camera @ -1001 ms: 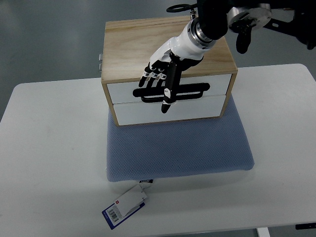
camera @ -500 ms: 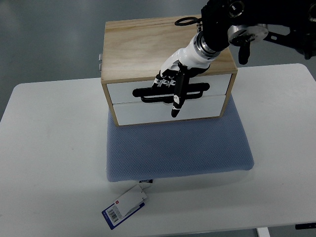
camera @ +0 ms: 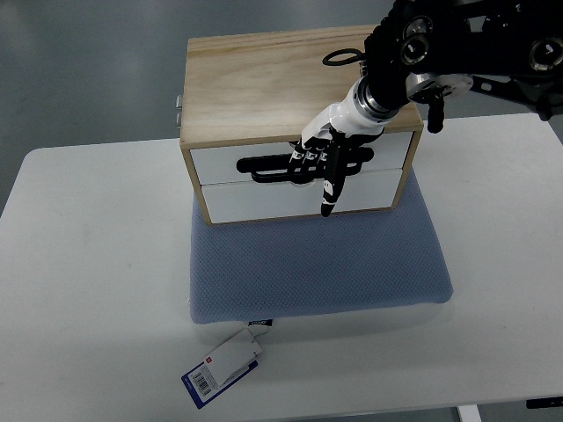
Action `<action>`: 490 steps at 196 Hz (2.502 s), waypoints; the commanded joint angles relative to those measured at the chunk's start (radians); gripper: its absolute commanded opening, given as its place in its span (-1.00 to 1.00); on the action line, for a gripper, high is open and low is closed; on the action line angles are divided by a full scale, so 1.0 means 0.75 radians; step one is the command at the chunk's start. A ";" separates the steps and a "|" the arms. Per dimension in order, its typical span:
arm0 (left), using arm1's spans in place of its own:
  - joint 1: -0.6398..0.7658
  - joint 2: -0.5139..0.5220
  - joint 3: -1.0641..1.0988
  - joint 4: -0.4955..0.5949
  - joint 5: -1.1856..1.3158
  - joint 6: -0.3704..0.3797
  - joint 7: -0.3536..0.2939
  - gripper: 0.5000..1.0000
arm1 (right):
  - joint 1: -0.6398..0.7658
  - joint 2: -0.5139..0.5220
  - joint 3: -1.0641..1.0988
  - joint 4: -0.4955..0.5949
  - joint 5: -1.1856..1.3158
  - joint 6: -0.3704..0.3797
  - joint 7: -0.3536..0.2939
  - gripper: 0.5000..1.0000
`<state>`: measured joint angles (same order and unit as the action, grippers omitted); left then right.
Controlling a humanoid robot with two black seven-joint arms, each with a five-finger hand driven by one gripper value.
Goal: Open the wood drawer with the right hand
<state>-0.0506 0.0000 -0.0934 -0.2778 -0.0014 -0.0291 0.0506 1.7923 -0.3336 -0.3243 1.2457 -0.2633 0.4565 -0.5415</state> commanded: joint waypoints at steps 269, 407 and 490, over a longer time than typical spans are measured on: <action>0.000 0.000 0.000 0.000 0.000 0.006 0.000 1.00 | 0.146 -0.111 0.003 0.352 0.159 0.206 0.010 0.78; 0.000 0.000 0.000 0.000 0.000 0.008 0.000 1.00 | 0.163 -0.216 0.068 0.434 0.273 0.206 0.012 0.78; 0.000 0.000 0.006 -0.010 0.000 0.008 0.002 1.00 | 0.093 -0.367 0.494 -0.025 0.273 0.206 0.131 0.78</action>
<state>-0.0506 0.0000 -0.0914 -0.2814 -0.0016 -0.0229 0.0512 1.9281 -0.5966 -0.0464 1.3514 -0.0581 0.6108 -0.5117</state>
